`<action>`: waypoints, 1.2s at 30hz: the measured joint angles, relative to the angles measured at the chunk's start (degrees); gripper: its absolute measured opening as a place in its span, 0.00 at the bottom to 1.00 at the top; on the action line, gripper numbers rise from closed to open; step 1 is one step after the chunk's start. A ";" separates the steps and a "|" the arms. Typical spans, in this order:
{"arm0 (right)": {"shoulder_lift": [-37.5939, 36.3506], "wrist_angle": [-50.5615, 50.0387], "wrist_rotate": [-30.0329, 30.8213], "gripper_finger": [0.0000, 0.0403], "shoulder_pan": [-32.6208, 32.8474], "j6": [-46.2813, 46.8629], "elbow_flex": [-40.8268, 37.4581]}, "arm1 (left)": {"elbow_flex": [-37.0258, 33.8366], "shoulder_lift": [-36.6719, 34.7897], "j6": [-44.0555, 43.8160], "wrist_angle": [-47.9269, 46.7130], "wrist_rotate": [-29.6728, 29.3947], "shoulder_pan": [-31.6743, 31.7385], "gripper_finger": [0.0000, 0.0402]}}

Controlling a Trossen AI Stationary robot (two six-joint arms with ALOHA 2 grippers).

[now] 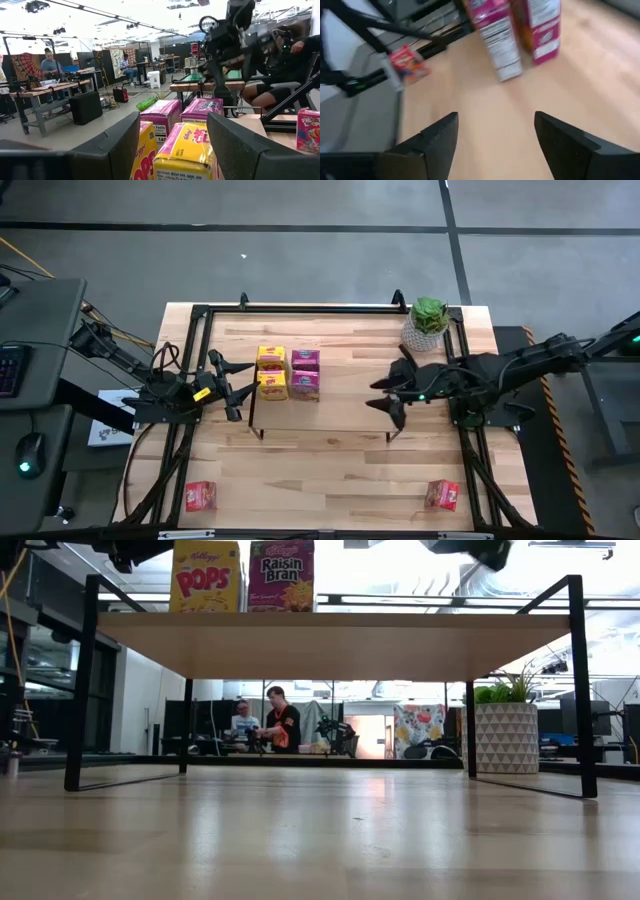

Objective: Stack cereal on shelf
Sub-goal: Put the right red cereal box on the shelf

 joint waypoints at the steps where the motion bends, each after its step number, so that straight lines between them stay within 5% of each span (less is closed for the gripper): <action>1: -0.01 -3.84 -1.40 0.64 0.30 2.95 1.95 | -0.01 0.01 0.00 -0.04 0.00 0.00 0.55; 7: 0.59 -28.01 -7.88 0.64 6.86 31.59 8.74 | 0.00 -0.01 -0.09 -0.08 -0.01 -0.02 0.55; 12: 1.16 -40.09 -13.90 0.64 19.55 62.59 8.55 | 0.01 0.00 -0.09 -0.28 -0.01 -0.02 0.55; 20: 6.88 -43.68 -16.64 0.64 39.78 100.32 8.45 | 0.02 -0.01 -0.07 -0.40 0.01 -0.02 0.55; 24: 11.56 -43.35 -20.61 0.64 42.88 103.88 8.44 | 0.00 0.02 -0.07 -0.40 0.01 -0.02 0.55; 30: 17.10 -38.42 -17.06 0.64 41.63 102.39 8.43 | 0.00 0.00 -0.07 -0.39 0.01 -0.02 0.55; 36: 21.68 -37.30 -20.00 0.64 41.51 102.62 11.07 | 0.00 0.00 -0.02 -0.42 0.01 -0.02 0.55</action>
